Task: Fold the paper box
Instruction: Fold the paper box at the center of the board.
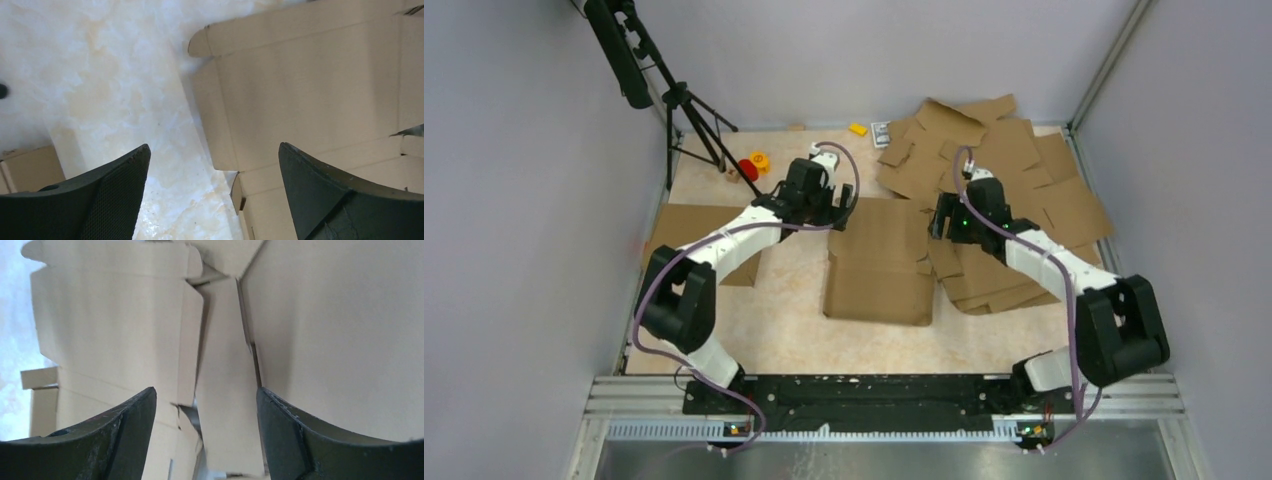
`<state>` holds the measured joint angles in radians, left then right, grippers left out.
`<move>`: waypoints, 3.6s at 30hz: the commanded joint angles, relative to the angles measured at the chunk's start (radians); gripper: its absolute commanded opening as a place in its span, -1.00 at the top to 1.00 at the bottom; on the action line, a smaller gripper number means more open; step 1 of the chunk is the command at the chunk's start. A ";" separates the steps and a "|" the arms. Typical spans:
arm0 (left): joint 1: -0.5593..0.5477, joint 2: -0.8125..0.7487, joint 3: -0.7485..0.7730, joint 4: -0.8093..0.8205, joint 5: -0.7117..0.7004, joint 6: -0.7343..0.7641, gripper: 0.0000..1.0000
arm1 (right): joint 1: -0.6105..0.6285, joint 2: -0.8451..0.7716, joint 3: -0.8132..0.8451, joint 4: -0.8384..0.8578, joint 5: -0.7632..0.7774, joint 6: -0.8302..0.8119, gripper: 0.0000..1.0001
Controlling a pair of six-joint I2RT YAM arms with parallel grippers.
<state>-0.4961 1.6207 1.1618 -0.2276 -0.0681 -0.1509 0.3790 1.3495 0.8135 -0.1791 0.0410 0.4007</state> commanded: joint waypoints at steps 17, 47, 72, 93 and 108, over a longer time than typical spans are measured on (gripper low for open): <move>0.173 0.278 0.032 0.034 0.447 -0.098 -0.52 | -0.055 0.498 0.349 0.070 -0.301 0.000 0.24; 0.146 -0.221 -0.082 0.094 0.443 0.111 -0.75 | 0.035 0.022 -0.033 0.524 -0.413 -0.244 1.00; 0.071 0.521 0.849 -0.966 1.096 0.859 -0.31 | 0.041 0.003 -0.028 0.537 -0.469 -0.221 1.00; -0.002 -0.208 0.042 -0.009 0.566 0.302 0.92 | 0.042 -0.227 0.041 0.172 -0.195 -0.093 -0.40; -0.161 -0.607 -0.509 0.470 0.220 0.107 0.87 | 0.047 -0.317 0.126 -0.124 -0.248 -0.186 -0.72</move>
<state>-0.6418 1.0840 0.7116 0.0246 0.2672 0.0334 0.4171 1.0473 0.8814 -0.2401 -0.1478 0.2546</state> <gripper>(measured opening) 0.060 0.832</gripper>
